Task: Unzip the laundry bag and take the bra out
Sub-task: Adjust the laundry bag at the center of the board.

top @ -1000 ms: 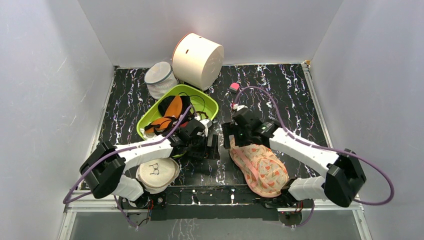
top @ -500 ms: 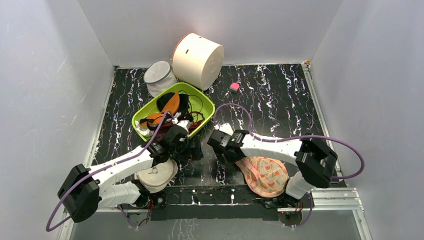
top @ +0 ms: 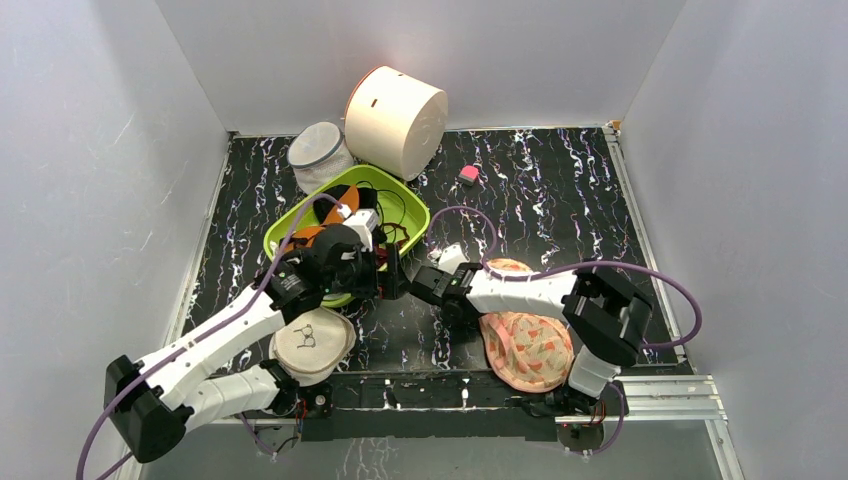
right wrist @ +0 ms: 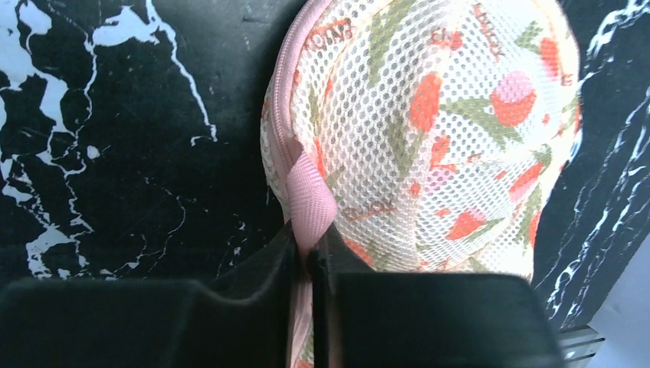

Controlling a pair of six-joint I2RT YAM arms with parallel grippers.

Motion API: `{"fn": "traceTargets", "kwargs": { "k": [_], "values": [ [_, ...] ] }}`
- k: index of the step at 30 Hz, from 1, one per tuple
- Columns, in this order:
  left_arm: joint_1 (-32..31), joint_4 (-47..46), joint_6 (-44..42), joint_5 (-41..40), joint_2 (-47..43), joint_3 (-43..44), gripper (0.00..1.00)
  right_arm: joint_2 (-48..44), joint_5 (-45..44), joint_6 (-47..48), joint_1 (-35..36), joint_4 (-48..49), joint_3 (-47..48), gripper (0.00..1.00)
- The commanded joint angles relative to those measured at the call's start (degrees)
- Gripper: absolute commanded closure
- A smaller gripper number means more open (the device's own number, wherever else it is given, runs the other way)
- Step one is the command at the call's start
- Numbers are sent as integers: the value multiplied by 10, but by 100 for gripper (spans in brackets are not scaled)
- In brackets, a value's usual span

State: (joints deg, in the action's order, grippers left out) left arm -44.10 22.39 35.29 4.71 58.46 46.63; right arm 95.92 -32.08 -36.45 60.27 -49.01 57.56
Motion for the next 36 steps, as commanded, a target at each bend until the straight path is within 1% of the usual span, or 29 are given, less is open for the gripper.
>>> {"fn": "traceTargets", "kwargs": {
  "k": [1, 3, 5, 7, 8, 9, 10, 11, 12, 14, 17, 19, 20, 21, 23, 24, 26, 28, 29, 30, 33, 35, 36],
  "values": [
    [-18, -20, -1, 42, -46, 82, 2, -41, -48, 4, 5, 43, 33, 100],
    [-18, -9, -3, 19, -58, 91, 2, -90, 2, 40, -1, 82, 41, 100],
    [-18, 2, -5, -4, -70, 98, 2, -135, 82, 67, -10, 133, 44, 100],
    [-18, 16, -4, -29, -82, 105, 2, -181, 209, 78, -38, 196, 41, 100],
    [-18, 25, -3, -42, -88, 110, 2, -203, 290, 77, -57, 234, 34, 100],
    [-18, 32, 0, -51, -94, 114, 2, -223, 390, 70, -79, 276, 27, 100],
    [-17, 37, 1, -58, -101, 119, 2, -237, 454, 55, -104, 309, 20, 100],
    [-17, 42, 3, -64, -109, 122, 2, -249, 500, 37, -129, 337, 15, 100],
    [-17, 48, 4, -69, -115, 126, 2, -257, 571, 10, -155, 363, 10, 100],
    [-18, 62, 6, -77, -126, 134, 2, -270, 659, -27, -208, 401, -9, 100],
    [-18, 76, 9, -82, -130, 142, 2, -278, 737, -57, -291, 424, -60, 100],
    [-18, 71, 11, -80, -129, 139, 2, -270, 787, -76, -369, 444, -107, 100],
    [-17, 66, 13, -77, -127, 135, 2, -262, 796, -70, -398, 447, -128, 100],
    [-18, 58, 15, -72, -122, 131, 2, -247, 784, -36, -415, 439, -139, 100],
    [-18, 39, 16, -58, -109, 124, 2, -189, 695, 63, -433, 320, -116, 97],
    [-18, 32, 18, -48, -100, 123, 2, -167, 633, 101, -435, 286, -107, 97],
    [-18, 23, 21, -22, -80, 123, 2, -156, 508, 126, -439, 248, -99, 90],
    [-18, 23, 24, 3, -62, 120, 1, -179, 416, 137, -438, 232, -93, 58],
    [-18, 24, 26, 10, -55, 117, 2, -196, 389, 140, -438, 225, -87, 49],
    [-18, 26, 28, 15, -51, 108, 2, -211, 368, 142, -439, 217, -78, 42],
    [-19, 7, 36, 35, -41, 78, 2, -245, 355, 153, -436, 195, -47, 31],
    [-18, -20, 44, 57, -29, 56, 2, -258, 375, 163, -429, 180, -34, 23],
    [-21, -32, 48, 68, -22, 43, 2, -265, 398, 168, -425, 178, -34, 17]
  ]
}}
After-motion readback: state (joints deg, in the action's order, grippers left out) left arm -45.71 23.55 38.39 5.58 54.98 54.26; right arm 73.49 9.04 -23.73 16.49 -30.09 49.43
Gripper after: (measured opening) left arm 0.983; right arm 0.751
